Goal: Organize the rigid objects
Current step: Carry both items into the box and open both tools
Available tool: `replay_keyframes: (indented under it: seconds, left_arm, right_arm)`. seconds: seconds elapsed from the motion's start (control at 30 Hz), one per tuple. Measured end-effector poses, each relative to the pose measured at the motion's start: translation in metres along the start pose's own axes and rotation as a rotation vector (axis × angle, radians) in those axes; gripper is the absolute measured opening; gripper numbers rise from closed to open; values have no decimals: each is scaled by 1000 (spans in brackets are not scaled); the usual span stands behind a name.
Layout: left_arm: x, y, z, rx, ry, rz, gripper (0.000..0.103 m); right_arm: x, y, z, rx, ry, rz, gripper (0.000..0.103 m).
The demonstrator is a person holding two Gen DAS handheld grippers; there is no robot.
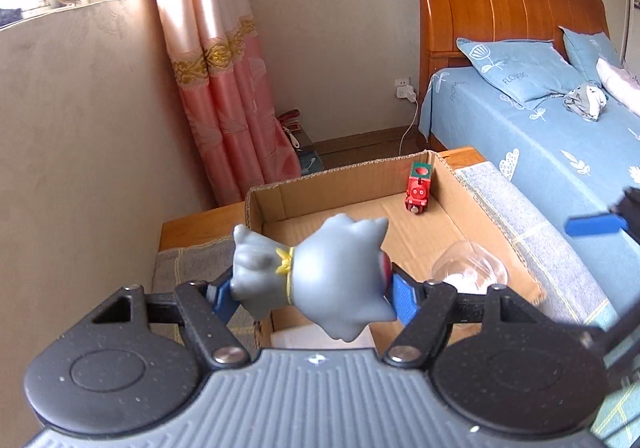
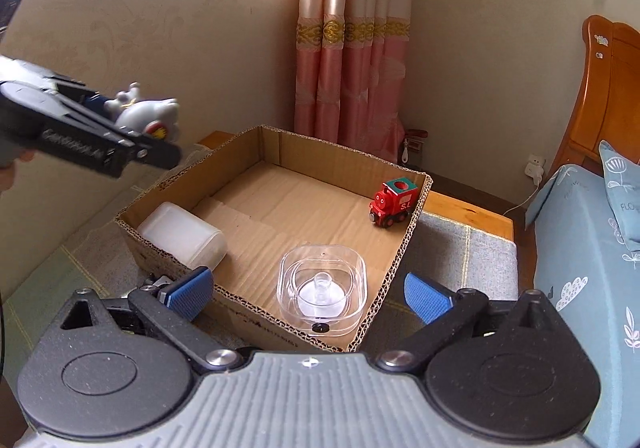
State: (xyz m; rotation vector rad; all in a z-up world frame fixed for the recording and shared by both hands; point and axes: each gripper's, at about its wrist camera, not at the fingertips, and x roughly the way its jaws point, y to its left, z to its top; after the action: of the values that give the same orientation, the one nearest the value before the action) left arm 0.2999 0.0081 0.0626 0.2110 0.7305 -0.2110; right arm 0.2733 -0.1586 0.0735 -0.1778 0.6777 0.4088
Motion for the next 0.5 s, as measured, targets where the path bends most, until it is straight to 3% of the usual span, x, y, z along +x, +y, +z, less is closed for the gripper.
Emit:
replay_keyframes:
  seconds: [0.13, 0.33, 0.4, 0.5]
  left_arm:
    - [24, 0, 18, -14, 45, -65, 72]
    - [64, -4, 36, -39, 83, -61, 74]
    - [71, -2, 39, -57, 57, -43, 94]
    - [75, 2, 39, -76, 41, 2, 97]
  right_arm:
    - [-10, 2, -6, 9, -6, 12, 103]
    - [-18, 6, -11, -25, -3, -12, 103]
    - [-20, 4, -12, -23, 0, -19, 103]
    - [-24, -1, -15, -14, 0, -30, 103]
